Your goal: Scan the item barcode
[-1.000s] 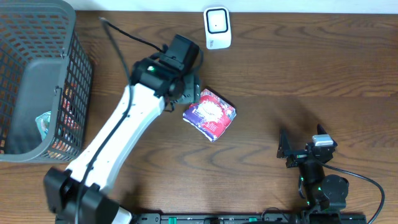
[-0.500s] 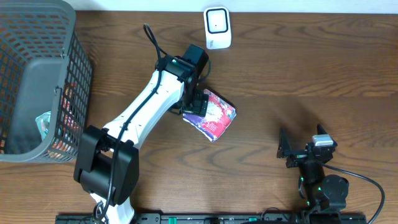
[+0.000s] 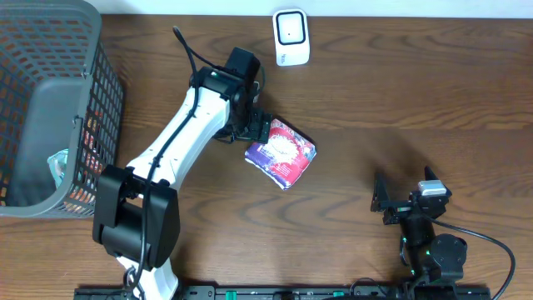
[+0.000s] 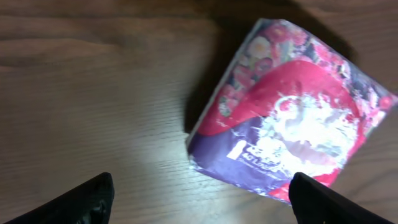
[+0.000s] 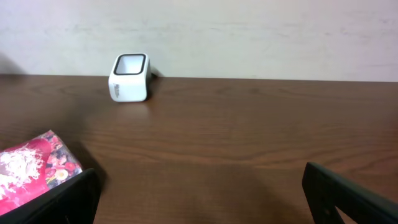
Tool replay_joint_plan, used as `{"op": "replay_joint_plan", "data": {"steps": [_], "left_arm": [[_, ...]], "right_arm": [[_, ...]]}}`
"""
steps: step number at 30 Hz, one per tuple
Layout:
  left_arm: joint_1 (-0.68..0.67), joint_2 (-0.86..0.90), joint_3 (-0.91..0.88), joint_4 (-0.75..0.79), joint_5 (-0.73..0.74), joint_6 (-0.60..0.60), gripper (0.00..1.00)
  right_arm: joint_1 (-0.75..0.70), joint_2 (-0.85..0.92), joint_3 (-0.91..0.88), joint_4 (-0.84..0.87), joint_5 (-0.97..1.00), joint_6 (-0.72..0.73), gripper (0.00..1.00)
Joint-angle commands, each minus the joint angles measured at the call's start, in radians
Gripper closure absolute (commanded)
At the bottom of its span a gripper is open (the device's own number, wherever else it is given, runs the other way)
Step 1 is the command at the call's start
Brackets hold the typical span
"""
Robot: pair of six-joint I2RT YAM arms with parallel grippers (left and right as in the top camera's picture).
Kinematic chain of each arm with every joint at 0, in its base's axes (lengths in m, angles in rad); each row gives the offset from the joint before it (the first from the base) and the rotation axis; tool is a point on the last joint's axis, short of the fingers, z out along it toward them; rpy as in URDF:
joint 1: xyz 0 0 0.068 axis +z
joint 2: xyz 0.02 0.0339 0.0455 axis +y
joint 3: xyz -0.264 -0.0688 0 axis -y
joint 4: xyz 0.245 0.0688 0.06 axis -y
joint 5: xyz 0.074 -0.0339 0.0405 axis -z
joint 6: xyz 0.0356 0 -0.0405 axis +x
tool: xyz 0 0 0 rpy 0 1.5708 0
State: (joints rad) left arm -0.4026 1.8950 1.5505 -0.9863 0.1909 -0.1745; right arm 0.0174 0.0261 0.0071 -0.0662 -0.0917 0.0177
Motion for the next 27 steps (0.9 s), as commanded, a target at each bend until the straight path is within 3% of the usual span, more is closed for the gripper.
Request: {"op": "replay_joint_plan", "data": {"steps": [1,10,16,20,22,25,27], "left_arm": [[0.0,0.05,-0.004,0.005,0.067,0.045,0.1],[0.002,0.179,-0.004,0.031,0.082,0.058,0.09],[0.002,0.232,-0.006,0.017,0.303,0.167,0.12],[0.002,0.233,-0.006,0.011,0.322,0.166,0.54],[0.004,0.233,-0.006,0.012,0.321,0.155,0.7],[0.017,0.233,-0.002,0.036,0.31,0.079,0.87],[0.035,0.232,0.005,0.053,0.295,-0.019,0.9]], "right_arm": [[-0.003,-0.002,-0.001,-0.003,0.004,0.011,0.01],[-0.003,-0.002,-0.001,-0.003,0.004,0.011,0.01],[-0.003,-0.002,-0.001,-0.003,0.004,0.011,0.01],[-0.003,-0.002,-0.001,-0.003,0.004,0.011,0.01],[-0.003,-0.002,-0.001,-0.003,0.004,0.011,0.01],[-0.003,-0.002,-0.001,-0.003,0.004,0.011,0.01],[-0.003,-0.001,-0.001,-0.003,0.004,0.011,0.01]]}}
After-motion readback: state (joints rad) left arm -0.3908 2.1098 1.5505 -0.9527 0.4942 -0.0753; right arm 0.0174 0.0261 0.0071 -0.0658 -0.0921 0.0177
